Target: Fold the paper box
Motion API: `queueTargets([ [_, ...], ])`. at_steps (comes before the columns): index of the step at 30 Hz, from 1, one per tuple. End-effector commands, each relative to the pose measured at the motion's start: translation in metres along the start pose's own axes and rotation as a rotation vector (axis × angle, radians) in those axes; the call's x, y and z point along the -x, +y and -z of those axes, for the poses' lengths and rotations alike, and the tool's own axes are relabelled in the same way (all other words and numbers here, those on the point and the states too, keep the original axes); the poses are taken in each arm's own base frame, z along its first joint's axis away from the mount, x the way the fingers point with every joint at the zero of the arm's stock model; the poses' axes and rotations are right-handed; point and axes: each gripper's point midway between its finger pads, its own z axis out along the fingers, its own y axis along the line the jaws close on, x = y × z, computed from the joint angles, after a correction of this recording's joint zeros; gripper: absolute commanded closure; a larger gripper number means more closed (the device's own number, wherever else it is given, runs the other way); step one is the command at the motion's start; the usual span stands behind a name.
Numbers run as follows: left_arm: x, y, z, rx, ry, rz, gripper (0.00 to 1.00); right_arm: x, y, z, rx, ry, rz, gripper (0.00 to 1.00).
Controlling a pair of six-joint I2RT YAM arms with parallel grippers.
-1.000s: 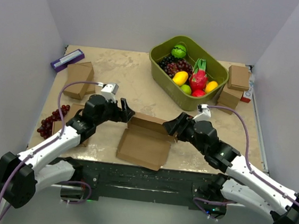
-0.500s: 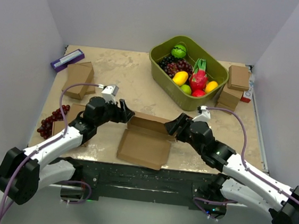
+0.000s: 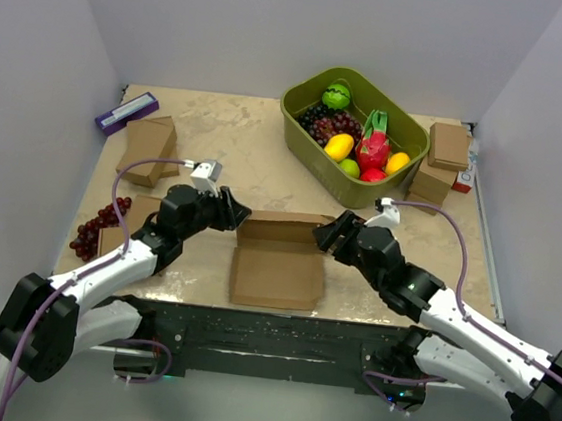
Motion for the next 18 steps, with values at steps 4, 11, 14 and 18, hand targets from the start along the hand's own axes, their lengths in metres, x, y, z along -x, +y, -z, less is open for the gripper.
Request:
queueTargets([
  [4, -0.014, 0.003, 0.000, -0.020, 0.028, 0.025, 0.59, 0.033, 0.017, 0.009, 0.014, -0.089, 0.034, 0.28],
  [11, -0.017, 0.003, 0.002, -0.022, 0.031, 0.024, 0.60, 0.037, 0.040, -0.009, 0.010, -0.056, 0.124, 0.27],
  [14, -0.017, 0.003, 0.003, -0.024, 0.027, 0.020, 0.61, 0.040, 0.041, -0.019, -0.022, -0.060, 0.157, 0.27],
  [18, -0.017, 0.003, 0.003, -0.021, 0.025, 0.019, 0.61, 0.042, 0.035, -0.029, -0.063, -0.070, 0.181, 0.27],
])
